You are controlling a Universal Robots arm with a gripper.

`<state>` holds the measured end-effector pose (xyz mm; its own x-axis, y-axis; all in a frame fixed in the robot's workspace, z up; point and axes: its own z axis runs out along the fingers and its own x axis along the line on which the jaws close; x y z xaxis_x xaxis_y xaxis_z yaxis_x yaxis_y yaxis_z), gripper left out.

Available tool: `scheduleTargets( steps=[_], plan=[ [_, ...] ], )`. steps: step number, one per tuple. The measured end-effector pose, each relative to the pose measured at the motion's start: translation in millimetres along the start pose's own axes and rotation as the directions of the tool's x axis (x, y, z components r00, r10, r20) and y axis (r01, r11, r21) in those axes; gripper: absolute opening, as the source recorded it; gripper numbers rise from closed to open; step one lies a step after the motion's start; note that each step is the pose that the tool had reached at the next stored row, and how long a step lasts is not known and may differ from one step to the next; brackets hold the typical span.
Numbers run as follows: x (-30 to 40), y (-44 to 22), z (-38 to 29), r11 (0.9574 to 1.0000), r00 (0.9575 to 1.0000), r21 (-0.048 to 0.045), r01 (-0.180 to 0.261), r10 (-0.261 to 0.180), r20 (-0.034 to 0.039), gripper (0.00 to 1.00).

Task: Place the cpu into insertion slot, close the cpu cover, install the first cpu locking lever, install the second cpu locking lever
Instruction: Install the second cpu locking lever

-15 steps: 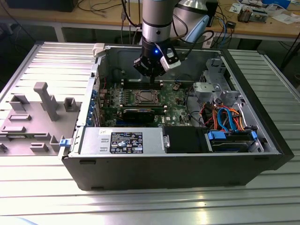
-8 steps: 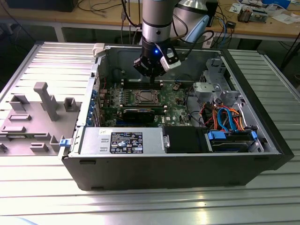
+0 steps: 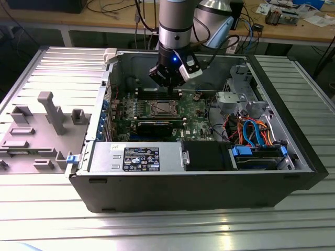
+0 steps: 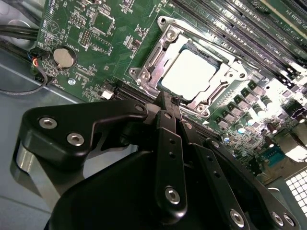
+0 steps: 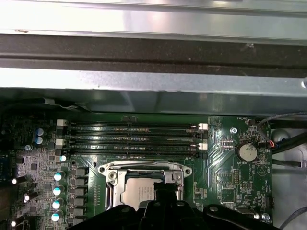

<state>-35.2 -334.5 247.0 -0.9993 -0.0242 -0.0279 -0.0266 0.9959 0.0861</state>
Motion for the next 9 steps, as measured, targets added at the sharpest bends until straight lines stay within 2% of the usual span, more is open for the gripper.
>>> scheduleTargets(
  steps=[5, 9],
  plan=[
    [0.1, -4.2, -0.3, 1.0000, 1.0000, -0.0001, 0.000, 0.000, 0.0000, 0.11],
    [0.2, -5.2, -0.4, 1.0000, 1.0000, 0.0000, 0.000, 0.000, 0.0000, 0.11]
  ],
)
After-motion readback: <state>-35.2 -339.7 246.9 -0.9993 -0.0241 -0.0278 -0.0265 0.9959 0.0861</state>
